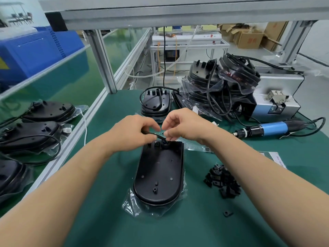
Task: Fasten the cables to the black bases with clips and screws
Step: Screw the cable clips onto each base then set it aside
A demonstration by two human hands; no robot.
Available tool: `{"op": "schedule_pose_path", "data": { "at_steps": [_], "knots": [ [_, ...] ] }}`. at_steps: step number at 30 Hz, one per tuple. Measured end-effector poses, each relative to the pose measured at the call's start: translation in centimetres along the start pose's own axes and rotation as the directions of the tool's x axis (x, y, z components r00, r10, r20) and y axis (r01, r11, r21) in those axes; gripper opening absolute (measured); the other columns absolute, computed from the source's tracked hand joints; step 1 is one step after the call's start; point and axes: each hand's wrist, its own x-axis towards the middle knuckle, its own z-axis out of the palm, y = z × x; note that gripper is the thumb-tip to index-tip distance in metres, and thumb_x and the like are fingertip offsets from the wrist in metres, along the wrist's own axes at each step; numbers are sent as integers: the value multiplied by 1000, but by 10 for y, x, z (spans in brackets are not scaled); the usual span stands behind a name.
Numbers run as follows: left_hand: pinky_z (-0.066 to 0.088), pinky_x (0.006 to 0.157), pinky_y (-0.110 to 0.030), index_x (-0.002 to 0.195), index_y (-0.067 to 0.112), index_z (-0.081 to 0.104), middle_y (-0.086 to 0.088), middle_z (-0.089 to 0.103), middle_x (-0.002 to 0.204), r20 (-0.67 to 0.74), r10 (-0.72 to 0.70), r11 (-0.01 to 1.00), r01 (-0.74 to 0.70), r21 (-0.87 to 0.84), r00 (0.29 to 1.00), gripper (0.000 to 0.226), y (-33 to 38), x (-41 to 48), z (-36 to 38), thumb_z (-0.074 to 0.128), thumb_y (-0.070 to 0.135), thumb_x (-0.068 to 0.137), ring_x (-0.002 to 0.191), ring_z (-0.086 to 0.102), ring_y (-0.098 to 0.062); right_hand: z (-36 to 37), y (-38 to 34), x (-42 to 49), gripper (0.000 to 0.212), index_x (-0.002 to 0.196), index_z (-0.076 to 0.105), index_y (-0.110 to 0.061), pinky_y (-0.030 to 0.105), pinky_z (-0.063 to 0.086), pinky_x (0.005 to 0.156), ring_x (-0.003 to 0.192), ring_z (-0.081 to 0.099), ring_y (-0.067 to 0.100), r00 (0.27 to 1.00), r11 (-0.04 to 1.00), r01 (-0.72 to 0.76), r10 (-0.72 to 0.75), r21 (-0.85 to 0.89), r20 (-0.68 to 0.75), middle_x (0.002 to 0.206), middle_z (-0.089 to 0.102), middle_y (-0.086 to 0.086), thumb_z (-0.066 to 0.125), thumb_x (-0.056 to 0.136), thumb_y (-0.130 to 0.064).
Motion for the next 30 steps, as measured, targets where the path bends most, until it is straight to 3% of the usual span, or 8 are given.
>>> {"op": "schedule_pose_path", "data": {
  "at_steps": [2, 4, 14, 17, 20, 23, 26, 30],
  "knots": [
    [37, 55, -20, 90, 33, 74, 13, 51, 54, 18, 13, 990, -10, -143, 1000, 7, 0, 5, -2, 71, 32, 84, 51, 43, -4, 0, -2, 1, 20, 91, 63, -1, 23, 56, 60, 67, 73, 20, 999, 996, -29, 26, 86, 27, 73, 70, 12, 70, 80, 14],
    [36, 55, -21, 81, 27, 75, 11, 53, 55, 10, 0, 976, 2, -217, 1000, 2, 0, 9, -2, 74, 28, 82, 52, 42, -6, 0, -5, 2, 26, 94, 57, -2, 22, 55, 58, 67, 73, 20, 997, 985, -59, 51, 159, 54, 76, 70, 14, 70, 80, 15],
    [38, 52, -17, 70, 19, 73, 9, 58, 54, 28, -71, 954, 76, -289, 997, 8, -1, 17, 1, 74, 17, 77, 52, 47, -4, 5, 1, 1, 23, 98, 57, -4, 21, 57, 58, 67, 74, 21, 980, 822, -194, 184, 535, 73, 74, 72, 14, 65, 85, 14],
    [35, 51, -22, 63, 17, 70, 6, 53, 53, 2, -131, 926, 123, -358, 991, 15, -1, 16, 7, 72, 12, 77, 52, 42, -10, 8, 3, -4, 17, 90, 64, -8, 23, 59, 66, 72, 73, 18, 997, 896, -79, 69, 437, 37, 81, 72, 14, 70, 85, 8],
    [28, 55, -26, 60, 11, 64, 1, 44, 54, 15, -179, 882, 167, -441, 984, 19, -6, 18, 10, 70, 10, 78, 56, 36, -14, 8, 5, -10, 25, 98, 71, -12, 33, 58, 82, 80, 68, 19, 987, 985, 161, -160, 64, -30, 94, 72, 15, 72, 82, 8],
    [31, 58, -25, 77, -5, 65, 2, 46, 55, 65, -161, 856, 173, -487, 985, 17, -11, 18, 9, 69, 11, 83, 53, 38, -9, 12, 6, -9, 24, 100, 75, -13, 31, 58, 82, 81, 69, 16, 937, 917, 302, -335, -260, -95, 89, 74, 5, 69, 84, 5],
    [32, 58, -24, 81, -8, 64, 2, 48, 56, 83, -143, 849, 165, -502, 986, 19, -14, 18, 9, 68, 10, 85, 53, 39, -7, 11, 8, -6, 22, 98, 76, -15, 31, 59, 82, 79, 71, 12, 940, 927, 282, -319, -248, -121, 86, 75, 3, 69, 85, 2],
    [33, 56, -20, 81, -4, 66, 4, 48, 56, 95, -130, 852, 160, -499, 987, 14, -14, 17, 9, 67, 10, 86, 52, 40, -5, 13, 12, -6, 22, 93, 74, -13, 42, 60, 84, 73, 69, 15, 965, 974, 227, -228, -22, -128, 82, 74, 7, 68, 83, 6]
  ]
}}
